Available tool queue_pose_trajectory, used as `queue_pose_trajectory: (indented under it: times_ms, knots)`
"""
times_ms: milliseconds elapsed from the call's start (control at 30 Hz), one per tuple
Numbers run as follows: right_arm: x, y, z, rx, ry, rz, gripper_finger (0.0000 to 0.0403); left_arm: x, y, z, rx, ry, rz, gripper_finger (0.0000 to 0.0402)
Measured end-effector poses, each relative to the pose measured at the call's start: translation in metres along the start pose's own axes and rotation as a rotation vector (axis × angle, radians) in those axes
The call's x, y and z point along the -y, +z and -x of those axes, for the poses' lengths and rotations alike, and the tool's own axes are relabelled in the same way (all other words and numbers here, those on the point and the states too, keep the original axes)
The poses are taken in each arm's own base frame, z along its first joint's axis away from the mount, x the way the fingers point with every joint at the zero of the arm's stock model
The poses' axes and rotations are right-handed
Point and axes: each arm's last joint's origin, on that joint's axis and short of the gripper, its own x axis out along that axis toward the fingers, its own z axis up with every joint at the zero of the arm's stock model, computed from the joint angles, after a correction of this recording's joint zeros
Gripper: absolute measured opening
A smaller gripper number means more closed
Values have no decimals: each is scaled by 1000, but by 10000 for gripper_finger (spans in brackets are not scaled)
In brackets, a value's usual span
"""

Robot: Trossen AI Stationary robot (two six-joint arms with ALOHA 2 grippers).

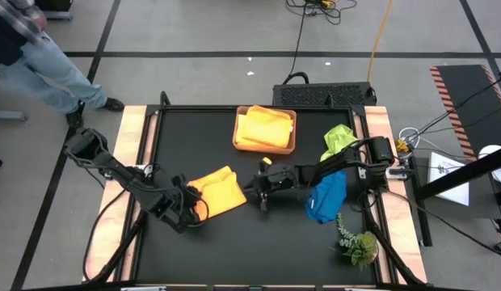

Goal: Fold microfiber towels
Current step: Fold the orange towel

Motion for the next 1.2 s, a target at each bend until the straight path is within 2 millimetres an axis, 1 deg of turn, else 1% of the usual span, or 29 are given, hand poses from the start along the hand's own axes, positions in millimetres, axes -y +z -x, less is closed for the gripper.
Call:
queue_pose_trajectory:
  times_ms: [133, 267, 467, 533, 633, 767, 933, 1067, 1133, 1200]
  knots:
    - [1, 7, -4, -30, -9, 27, 64, 1, 4, -2, 20, -14, -8, 0]
    - [4, 5, -9, -78, -7, 32, 63, 3, 10, -4, 47, -36, -19, 0]
    - [1, -14, -24, -201, 10, 10, 51, 5, 17, -7, 77, -72, -41, 0]
    - [0, -18, -24, -234, 11, -22, 45, 5, 19, -7, 88, -82, -49, 0]
    - [-5, -20, -23, -267, 11, -59, 35, 6, 21, -7, 99, -94, -64, 0]
    - [-19, -21, -23, -309, 20, -81, 21, 8, 23, -7, 119, -106, -101, 0]
    - [-52, -22, -21, -344, 72, -127, 3, 9, 24, -6, 115, -134, -103, 0]
    - [-78, -21, -18, -352, 143, -133, 4, 11, 23, -6, 94, -169, -119, 0]
    - [-86, -18, -15, -351, 171, -125, 6, 11, 22, -6, 88, -183, -137, 0]
    - [-89, -13, -10, -351, 183, -111, 9, 12, 22, -5, 86, -191, -152, 1]
